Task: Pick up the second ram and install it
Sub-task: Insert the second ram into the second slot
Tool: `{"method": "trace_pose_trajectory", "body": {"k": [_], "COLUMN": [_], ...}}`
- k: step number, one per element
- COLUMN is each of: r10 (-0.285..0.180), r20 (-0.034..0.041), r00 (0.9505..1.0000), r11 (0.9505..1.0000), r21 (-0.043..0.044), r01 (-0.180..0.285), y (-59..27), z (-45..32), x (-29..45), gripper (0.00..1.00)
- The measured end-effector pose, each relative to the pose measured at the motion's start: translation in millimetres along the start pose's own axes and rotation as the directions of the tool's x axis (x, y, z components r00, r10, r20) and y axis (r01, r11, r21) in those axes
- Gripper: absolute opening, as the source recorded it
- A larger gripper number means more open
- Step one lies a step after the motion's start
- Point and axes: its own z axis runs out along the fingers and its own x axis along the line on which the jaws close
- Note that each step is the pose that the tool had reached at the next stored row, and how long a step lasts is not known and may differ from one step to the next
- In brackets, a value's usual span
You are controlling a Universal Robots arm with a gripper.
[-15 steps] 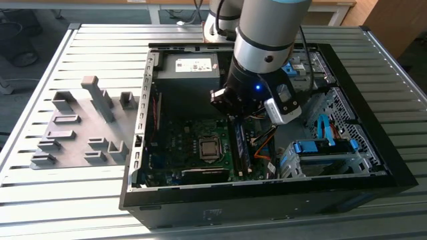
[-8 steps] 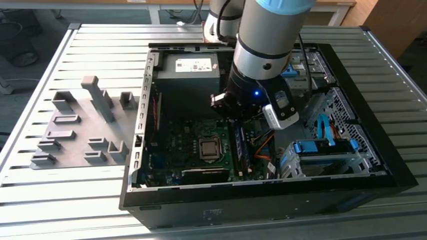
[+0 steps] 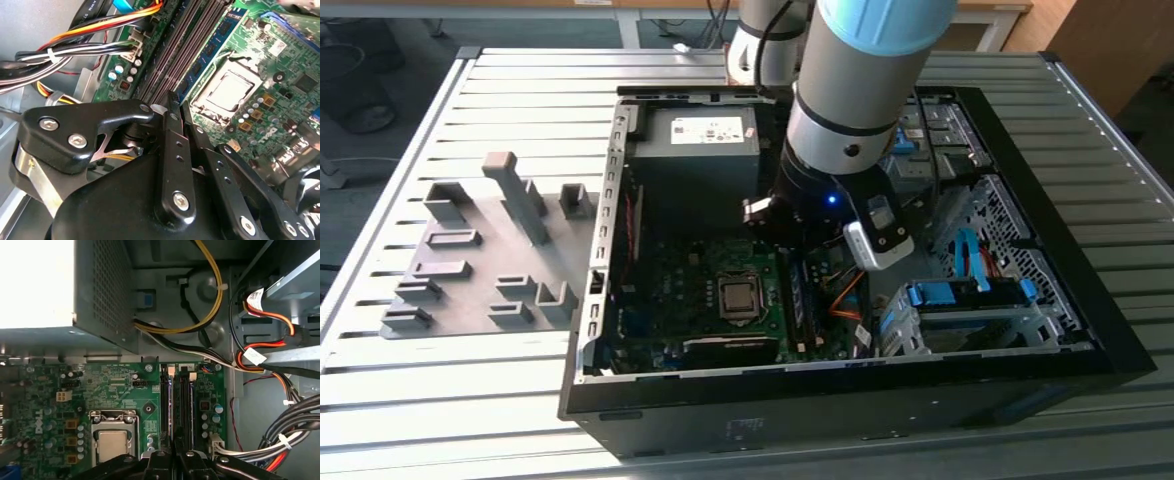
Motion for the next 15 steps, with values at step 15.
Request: {"method": "trace_pose_trajectory", "body": {"k": [15], "r10": [-0.018], "r20": [-0.0015], "r00": [0.9998], "r11": [0.9998], "r21": [0.0010], "r01": [0.018], "y": [-1.2], "z": [16.2], "x": [-1.8], "gripper": [0.14]}}
